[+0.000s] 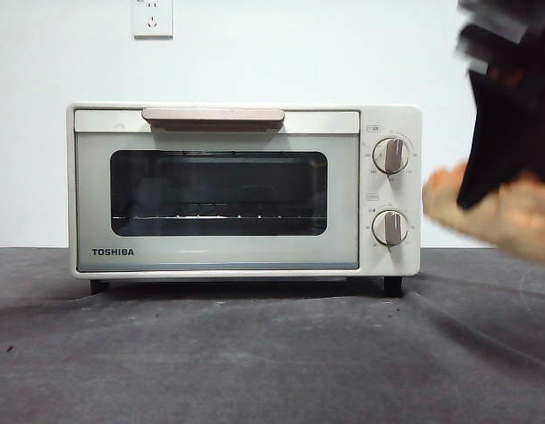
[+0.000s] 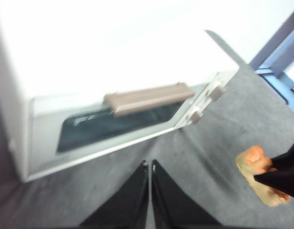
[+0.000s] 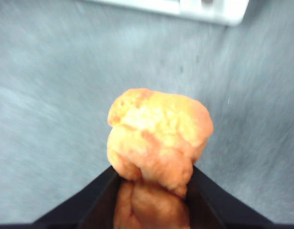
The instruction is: The left arm flap open the oven, the right arm pick bread and place it into oven, the left arm flap close the oven
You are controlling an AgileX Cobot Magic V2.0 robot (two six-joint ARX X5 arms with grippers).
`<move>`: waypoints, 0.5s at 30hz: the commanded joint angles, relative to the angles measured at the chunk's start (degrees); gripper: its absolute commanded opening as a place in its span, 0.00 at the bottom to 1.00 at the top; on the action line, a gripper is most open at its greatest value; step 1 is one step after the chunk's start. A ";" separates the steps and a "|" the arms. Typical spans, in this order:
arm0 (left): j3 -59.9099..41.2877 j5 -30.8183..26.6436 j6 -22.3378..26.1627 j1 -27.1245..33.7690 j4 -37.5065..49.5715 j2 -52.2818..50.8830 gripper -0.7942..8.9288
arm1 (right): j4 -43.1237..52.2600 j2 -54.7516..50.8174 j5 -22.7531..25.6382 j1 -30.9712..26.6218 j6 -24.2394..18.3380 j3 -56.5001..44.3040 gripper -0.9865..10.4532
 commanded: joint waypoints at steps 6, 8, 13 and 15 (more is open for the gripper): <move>7.15 -4.11 -0.28 -6.29 8.00 14.23 0.10 | -5.27 -4.70 0.04 0.59 0.59 6.58 0.24; 8.85 -4.90 0.59 -7.58 9.38 17.79 0.10 | -6.23 -5.53 0.04 0.59 0.57 8.17 0.24; 13.00 -7.82 2.75 -10.23 9.64 25.33 0.10 | -7.23 -7.10 0.04 0.59 0.35 11.34 0.24; 14.47 -9.25 3.82 -11.04 9.62 27.80 0.10 | -7.23 -7.69 0.04 0.59 0.35 12.07 0.24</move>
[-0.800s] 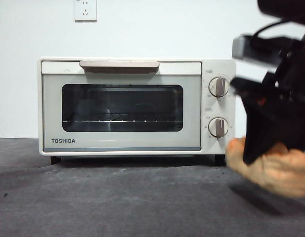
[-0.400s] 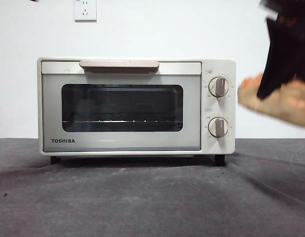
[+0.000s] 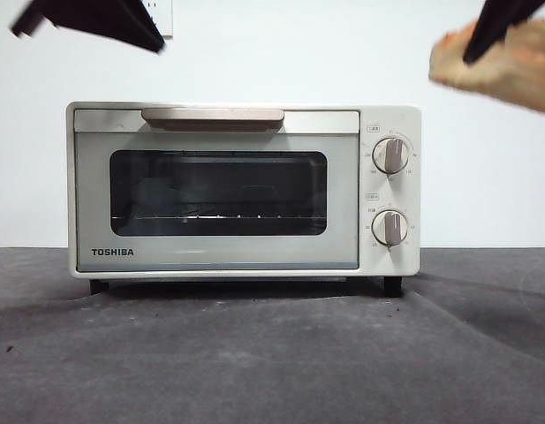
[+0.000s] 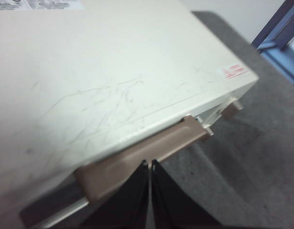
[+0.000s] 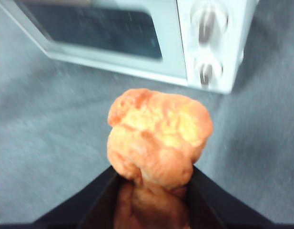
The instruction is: The left arm flap open the oven, the right arm pick bread and place it into oven, the left arm flap close the oven
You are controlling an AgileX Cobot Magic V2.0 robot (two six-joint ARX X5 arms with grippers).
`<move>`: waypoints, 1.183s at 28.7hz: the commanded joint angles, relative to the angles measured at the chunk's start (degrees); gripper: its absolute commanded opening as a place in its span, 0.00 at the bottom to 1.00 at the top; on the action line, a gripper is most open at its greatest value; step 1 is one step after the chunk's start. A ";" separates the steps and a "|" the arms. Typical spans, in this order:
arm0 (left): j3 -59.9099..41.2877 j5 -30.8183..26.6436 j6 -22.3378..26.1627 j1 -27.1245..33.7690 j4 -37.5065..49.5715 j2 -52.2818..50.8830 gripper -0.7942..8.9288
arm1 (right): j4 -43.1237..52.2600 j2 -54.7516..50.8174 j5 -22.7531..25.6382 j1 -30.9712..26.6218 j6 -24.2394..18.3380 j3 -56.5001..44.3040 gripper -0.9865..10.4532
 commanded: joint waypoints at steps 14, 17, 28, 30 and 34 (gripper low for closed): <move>5.97 -5.75 5.79 -5.22 1.60 12.11 0.10 | -0.02 -1.29 0.07 0.57 -0.02 1.90 0.24; 5.97 -7.76 6.58 -5.92 1.57 12.85 0.10 | -0.11 -1.33 0.04 0.59 -0.02 1.90 0.24; 5.97 -8.87 7.85 -6.71 0.24 14.75 0.10 | -0.50 -1.31 0.04 0.59 -0.35 1.90 0.24; 5.97 -8.85 7.85 -7.39 -1.36 15.26 0.10 | -0.50 -1.31 0.04 0.59 -0.59 1.90 0.24; 5.97 -8.83 7.87 -9.73 -5.18 15.65 0.10 | -0.48 -1.31 0.04 0.59 -0.90 1.90 0.24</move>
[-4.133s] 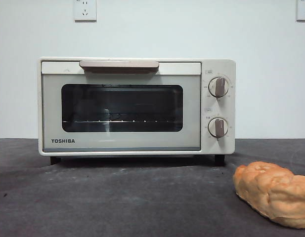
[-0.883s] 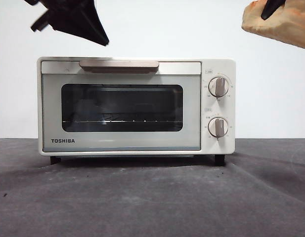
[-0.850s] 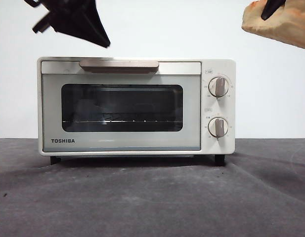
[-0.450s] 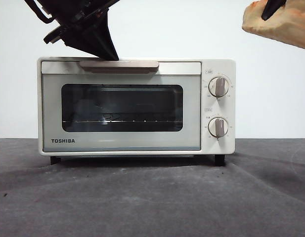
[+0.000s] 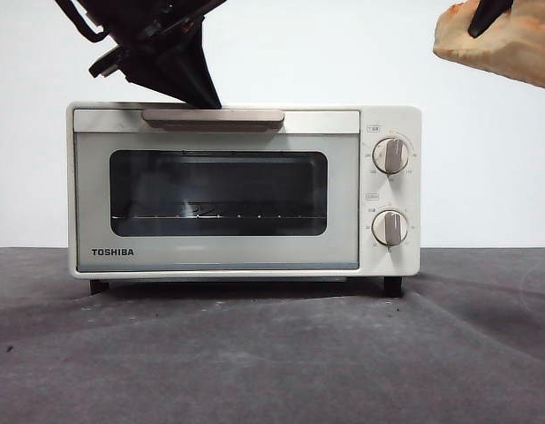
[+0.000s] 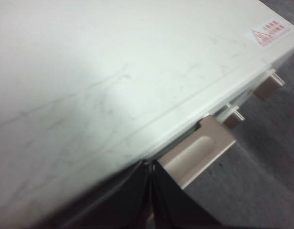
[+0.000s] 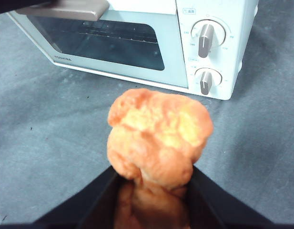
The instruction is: The left arm flap open the oven, the right arm pick bread and place it into oven, the left arm flap close the oven
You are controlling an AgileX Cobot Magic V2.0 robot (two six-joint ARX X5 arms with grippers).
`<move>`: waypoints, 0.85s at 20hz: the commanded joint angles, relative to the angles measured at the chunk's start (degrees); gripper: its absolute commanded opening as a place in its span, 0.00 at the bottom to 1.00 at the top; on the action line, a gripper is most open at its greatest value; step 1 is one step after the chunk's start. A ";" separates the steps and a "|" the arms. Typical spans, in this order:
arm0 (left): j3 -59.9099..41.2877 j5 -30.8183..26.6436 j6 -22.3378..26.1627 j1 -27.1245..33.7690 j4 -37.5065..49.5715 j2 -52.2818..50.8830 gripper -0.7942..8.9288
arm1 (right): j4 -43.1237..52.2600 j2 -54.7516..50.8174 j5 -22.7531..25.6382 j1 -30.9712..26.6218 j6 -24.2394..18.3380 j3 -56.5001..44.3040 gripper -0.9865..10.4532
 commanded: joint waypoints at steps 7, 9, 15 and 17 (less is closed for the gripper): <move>-0.31 -0.04 0.61 -6.56 -11.32 2.29 0.10 | 0.44 0.13 0.04 0.57 -0.70 1.01 0.24; -0.31 -0.04 0.46 -7.76 -13.22 2.29 0.10 | 0.44 0.13 0.04 0.57 -0.70 1.01 0.24; -0.31 -0.04 -0.22 -10.88 -20.48 2.29 0.10 | 0.44 0.13 0.04 0.57 -0.70 1.01 0.24; -0.31 -0.04 -0.24 -11.82 -23.06 2.29 0.10 | 0.44 0.17 0.04 0.57 -0.70 1.01 0.24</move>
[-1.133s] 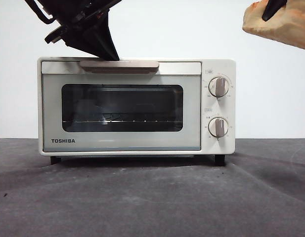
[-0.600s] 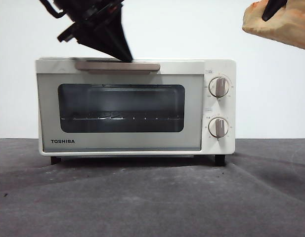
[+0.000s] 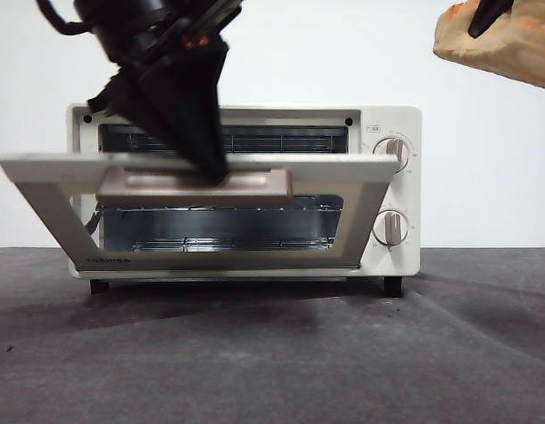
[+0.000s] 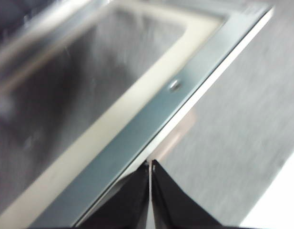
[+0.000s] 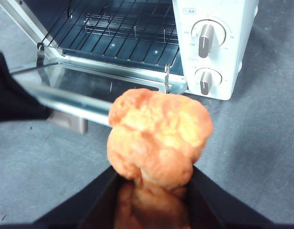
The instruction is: The left arm flap open the oven, the right arm pick bread and place it into oven, the left arm flap close the oven
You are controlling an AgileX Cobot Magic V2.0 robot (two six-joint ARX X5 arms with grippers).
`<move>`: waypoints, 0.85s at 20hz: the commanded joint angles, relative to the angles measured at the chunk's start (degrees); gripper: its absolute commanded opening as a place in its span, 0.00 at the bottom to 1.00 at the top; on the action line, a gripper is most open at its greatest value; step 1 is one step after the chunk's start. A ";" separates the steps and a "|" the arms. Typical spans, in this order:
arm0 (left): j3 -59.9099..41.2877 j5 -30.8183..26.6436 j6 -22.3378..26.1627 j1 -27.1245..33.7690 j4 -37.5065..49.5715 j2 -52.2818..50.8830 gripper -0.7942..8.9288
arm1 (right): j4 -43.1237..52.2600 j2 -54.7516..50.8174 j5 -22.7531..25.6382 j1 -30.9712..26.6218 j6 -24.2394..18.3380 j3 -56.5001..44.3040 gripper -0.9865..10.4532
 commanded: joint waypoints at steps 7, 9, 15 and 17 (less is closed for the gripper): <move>0.44 -0.74 -0.20 -1.51 -3.39 0.13 0.10 | 0.44 0.26 -0.13 0.59 -0.48 1.01 0.24; 0.44 -0.76 -0.42 -0.74 -2.36 -1.97 0.10 | 0.52 1.07 -0.59 0.59 -0.48 1.01 0.24; -0.92 -0.76 -1.16 5.84 -1.99 -14.27 0.10 | 6.54 7.87 -5.60 1.16 0.37 1.01 0.24; -3.58 -0.76 -1.29 8.52 -1.99 -19.61 0.10 | 10.12 11.04 -6.91 2.08 1.09 1.01 0.24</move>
